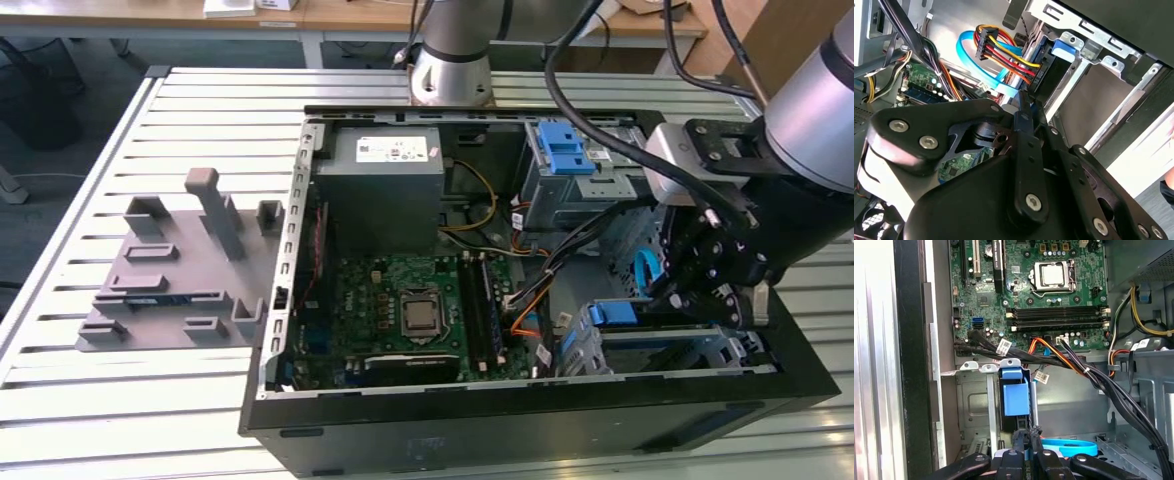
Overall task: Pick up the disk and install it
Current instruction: 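Insert the second disk wire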
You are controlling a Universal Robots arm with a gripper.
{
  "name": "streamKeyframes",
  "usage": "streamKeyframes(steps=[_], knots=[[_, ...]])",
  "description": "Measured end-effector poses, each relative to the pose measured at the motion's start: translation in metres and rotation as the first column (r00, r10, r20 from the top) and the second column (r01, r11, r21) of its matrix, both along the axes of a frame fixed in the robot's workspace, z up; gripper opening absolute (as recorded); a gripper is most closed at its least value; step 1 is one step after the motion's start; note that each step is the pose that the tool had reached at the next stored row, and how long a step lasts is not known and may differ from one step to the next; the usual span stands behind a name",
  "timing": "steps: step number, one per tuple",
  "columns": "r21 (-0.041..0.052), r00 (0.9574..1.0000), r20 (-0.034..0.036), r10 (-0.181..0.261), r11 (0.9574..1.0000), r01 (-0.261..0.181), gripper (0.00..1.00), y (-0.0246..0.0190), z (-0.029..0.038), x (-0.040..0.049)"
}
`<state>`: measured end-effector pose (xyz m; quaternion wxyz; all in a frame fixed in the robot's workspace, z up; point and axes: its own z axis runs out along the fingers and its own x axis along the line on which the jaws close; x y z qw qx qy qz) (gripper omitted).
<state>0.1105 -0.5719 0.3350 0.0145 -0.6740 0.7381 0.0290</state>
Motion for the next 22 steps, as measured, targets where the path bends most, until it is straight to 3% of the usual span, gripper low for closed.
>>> streamKeyframes(steps=[4, 12, 22], knots=[[0.0016, 1.0, 0.0, -0.001, 1.0, 0.001, 0.17, -0.0002, -0.0005, 0.0003], [0.0257, 1.0, -0.0001, -0.001, 0.9997, 0.001, 0.17, -0.0002, 0.0011, 0.0003], [0.026, 1.0, -0.0001, -0.001, 0.9997, 0.001, 0.17, -0.0011, -0.0003, 0.0003]])
